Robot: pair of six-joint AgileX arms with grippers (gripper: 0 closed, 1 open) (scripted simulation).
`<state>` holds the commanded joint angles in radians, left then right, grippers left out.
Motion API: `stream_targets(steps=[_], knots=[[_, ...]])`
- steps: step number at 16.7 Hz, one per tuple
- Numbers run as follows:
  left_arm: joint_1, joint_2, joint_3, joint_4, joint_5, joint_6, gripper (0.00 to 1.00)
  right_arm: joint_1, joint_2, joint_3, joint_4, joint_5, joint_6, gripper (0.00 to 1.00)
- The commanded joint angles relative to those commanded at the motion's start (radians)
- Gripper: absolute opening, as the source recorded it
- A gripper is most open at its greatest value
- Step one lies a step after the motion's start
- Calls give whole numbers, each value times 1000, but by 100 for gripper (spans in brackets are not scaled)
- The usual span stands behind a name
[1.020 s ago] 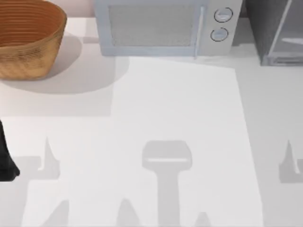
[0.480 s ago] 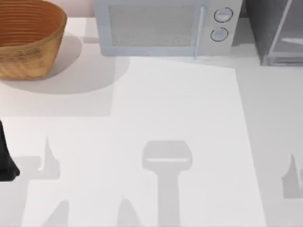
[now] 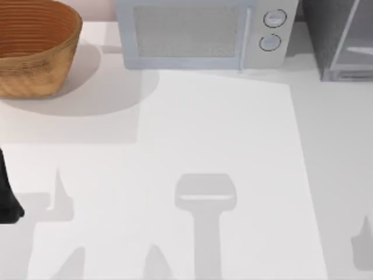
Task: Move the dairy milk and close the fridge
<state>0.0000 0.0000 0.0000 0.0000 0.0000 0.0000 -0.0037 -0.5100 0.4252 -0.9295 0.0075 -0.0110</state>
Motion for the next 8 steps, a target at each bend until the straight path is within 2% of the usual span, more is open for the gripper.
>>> stream_targets(steps=[8], knots=[[0,0,0,0,0,0,100,4,-179,146,-342,-2,-1,100]])
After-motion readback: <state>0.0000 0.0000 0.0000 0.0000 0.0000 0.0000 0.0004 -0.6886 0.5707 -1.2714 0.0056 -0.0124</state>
